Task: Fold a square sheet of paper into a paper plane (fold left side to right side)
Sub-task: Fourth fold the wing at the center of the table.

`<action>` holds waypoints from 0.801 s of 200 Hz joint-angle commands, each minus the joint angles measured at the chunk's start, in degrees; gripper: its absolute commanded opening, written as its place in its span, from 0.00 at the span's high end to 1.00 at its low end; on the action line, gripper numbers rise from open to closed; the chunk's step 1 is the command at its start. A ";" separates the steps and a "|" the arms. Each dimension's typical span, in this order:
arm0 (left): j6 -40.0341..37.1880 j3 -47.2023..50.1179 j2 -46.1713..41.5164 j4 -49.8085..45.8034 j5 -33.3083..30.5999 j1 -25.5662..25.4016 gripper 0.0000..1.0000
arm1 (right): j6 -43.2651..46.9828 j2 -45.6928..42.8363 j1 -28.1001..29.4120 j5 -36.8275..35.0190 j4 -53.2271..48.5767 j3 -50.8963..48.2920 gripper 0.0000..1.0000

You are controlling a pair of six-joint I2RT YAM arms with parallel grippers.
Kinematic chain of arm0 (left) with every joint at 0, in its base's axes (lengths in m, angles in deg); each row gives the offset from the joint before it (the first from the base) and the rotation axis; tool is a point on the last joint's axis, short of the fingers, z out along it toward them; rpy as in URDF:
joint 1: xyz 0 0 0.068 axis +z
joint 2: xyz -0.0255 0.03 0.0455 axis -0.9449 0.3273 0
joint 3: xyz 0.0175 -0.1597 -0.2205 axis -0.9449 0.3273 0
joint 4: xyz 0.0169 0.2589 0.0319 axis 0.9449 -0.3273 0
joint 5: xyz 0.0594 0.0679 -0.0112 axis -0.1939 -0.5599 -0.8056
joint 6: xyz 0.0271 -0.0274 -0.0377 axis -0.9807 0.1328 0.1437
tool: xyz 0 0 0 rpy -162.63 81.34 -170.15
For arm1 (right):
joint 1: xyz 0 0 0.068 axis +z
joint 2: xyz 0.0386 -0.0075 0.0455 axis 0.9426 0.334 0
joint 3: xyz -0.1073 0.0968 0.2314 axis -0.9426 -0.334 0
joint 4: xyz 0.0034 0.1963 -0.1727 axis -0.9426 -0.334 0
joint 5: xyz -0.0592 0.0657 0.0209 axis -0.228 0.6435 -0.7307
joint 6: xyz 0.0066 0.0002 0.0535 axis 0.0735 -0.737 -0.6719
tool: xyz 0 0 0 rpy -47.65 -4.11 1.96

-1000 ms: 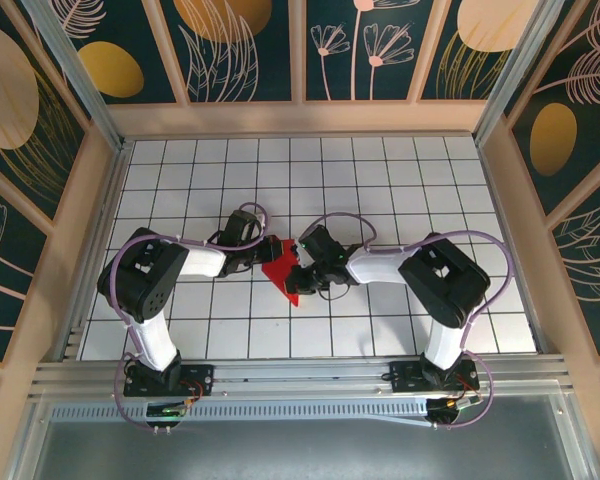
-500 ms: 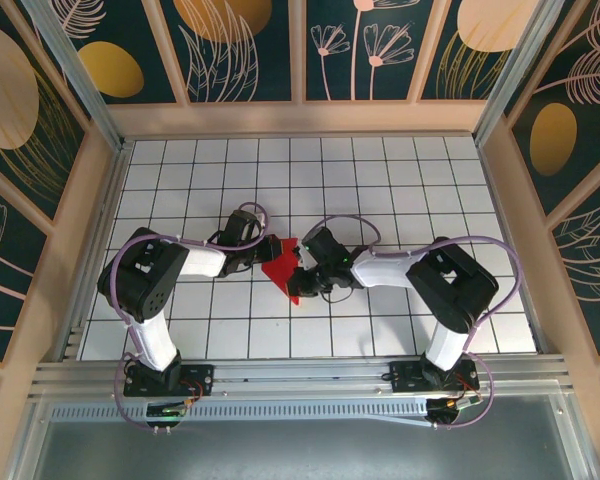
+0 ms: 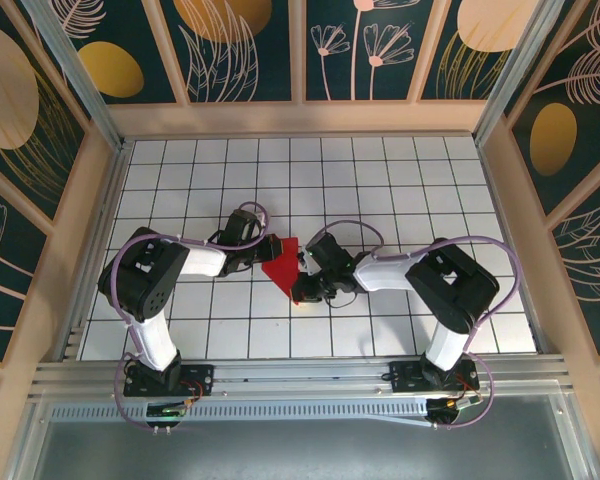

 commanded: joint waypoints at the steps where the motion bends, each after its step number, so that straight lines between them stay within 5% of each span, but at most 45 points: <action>1: -0.53 0.87 3.75 -7.36 -4.94 0.50 1.00 | -1.01 -1.17 0.62 -0.02 -3.54 -3.05 1.00; 99: 2.99 -0.25 -0.82 -4.21 2.00 0.52 0.98 | 2.31 -12.59 0.81 -2.94 -9.70 -4.75 1.00; 160: 2.42 -2.03 -14.47 -8.06 -1.44 0.49 0.76 | 5.33 -19.59 -4.70 -7.86 -3.31 -6.15 0.53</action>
